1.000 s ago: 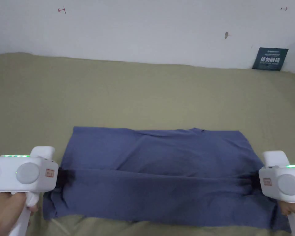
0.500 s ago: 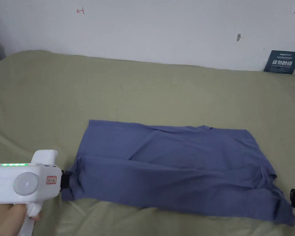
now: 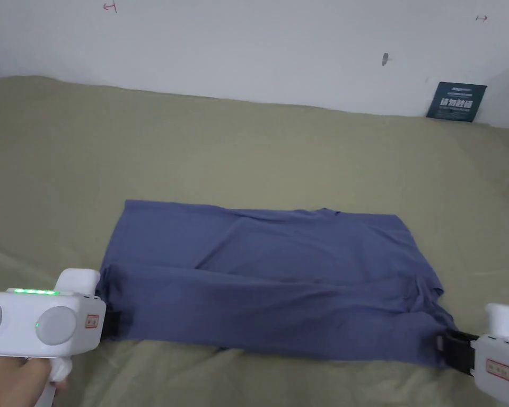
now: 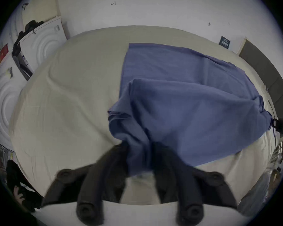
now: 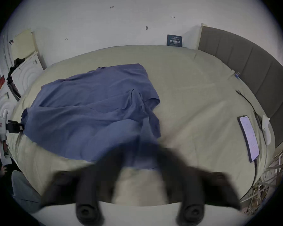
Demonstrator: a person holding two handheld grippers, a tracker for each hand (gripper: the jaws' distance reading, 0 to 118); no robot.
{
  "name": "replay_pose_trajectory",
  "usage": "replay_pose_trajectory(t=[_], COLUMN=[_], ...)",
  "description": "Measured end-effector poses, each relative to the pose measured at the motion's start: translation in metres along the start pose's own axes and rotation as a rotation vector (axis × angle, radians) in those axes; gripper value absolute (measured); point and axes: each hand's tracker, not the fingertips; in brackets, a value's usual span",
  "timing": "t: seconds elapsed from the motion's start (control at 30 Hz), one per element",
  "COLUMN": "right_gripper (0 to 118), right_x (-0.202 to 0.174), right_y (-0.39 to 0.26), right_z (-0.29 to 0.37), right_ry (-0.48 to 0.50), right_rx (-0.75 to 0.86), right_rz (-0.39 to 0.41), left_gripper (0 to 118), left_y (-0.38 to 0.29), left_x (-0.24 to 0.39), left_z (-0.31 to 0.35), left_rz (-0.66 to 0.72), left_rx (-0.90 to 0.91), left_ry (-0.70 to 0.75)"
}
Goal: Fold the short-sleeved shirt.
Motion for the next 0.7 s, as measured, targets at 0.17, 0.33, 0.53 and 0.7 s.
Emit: replay_pose_trajectory(t=[0.17,0.33,0.53,0.7], right_gripper=[104,8,8,8], right_x=[-0.005,-0.003,-0.001,-0.005], right_y=[0.0,-0.005,-0.003,-0.01], right_z=[-0.031,-0.036,0.002,0.03], right_ry=[0.001,0.031,0.031,0.04], right_rx=[-0.087,-0.078,-0.036,-0.004], right_rz=[0.026,-0.061,-0.025,-0.016], left_gripper=[5,5,5,5], left_y=[0.004,0.003,0.006,0.001], left_x=[-0.009,-0.012,-0.017,-0.019], left_z=[-0.002,0.003,0.019,0.036], left_rz=[0.008,0.031,0.026,0.005], left_rx=[-0.013,-0.004,0.033,0.043], left_ry=[-0.027,-0.027,-0.014,-0.012])
